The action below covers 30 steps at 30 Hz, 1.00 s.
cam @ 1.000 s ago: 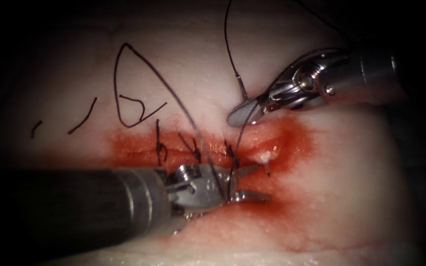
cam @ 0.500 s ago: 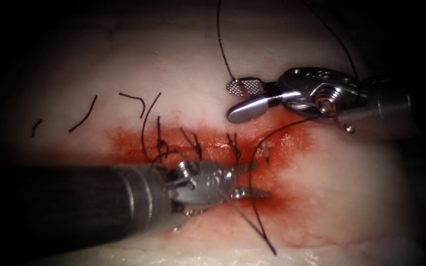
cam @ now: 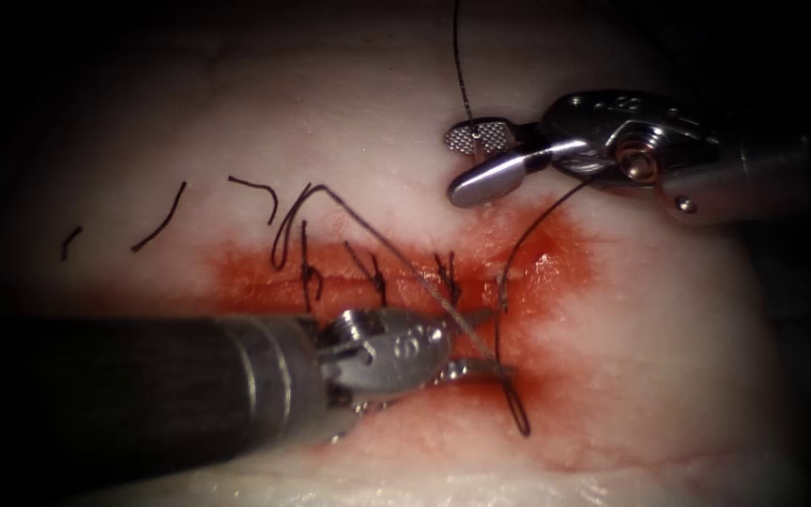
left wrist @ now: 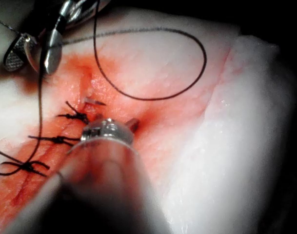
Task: Wound Closure
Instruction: Throw needle through skin above incision with right grasper
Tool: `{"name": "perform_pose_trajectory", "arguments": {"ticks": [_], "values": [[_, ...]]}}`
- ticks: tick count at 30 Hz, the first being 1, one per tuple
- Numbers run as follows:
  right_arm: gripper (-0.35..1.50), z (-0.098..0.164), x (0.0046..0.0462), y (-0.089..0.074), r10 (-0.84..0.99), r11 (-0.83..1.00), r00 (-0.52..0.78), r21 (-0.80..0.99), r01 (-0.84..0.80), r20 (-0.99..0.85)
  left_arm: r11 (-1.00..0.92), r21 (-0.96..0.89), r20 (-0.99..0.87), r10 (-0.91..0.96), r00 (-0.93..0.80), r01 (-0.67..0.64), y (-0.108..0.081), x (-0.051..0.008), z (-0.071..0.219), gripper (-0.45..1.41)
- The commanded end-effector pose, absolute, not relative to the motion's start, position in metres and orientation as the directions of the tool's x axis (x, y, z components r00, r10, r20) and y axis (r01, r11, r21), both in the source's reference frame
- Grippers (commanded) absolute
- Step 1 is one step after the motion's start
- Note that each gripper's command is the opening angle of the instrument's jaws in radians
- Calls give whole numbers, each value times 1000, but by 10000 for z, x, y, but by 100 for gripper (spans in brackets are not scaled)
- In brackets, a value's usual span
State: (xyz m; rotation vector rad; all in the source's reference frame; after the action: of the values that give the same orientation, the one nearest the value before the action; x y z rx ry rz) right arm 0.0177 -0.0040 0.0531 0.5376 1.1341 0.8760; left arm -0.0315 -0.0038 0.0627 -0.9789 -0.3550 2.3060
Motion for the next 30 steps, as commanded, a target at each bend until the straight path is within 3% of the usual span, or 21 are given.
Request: {"name": "perform_pose_trajectory", "arguments": {"ticks": [1,4,6,7,8,19,30], "values": [[127,534,188,-37,816,576,159,752,-321,-556,-783,-455,-561,621,-547,-423,-39,-321,632,27],[122,533,191,-34,811,581,160,747,-322,-562,-783,-455,-561,621,-547,-423,-39,-320,632,27],[93,532,191,-35,811,581,161,748,-321,-562,-784,-456,-562,621,-547,-422,-39,-320,632,27],[58,532,191,-36,811,582,161,747,-320,-562,-783,-456,-562,621,-547,-422,-38,-320,632,27],[-35,532,190,-40,810,583,164,744,-326,-563,-783,-456,-562,621,-546,-422,-38,-320,632,27],[-35,541,196,-75,896,426,252,866,-263,-365,-782,-458,-561,623,-546,-422,-37,-319,630,27],[-35,530,187,-111,902,384,286,904,-187,-323,-782,-459,-561,623,-545,-421,-36,-319,629,27]]}}
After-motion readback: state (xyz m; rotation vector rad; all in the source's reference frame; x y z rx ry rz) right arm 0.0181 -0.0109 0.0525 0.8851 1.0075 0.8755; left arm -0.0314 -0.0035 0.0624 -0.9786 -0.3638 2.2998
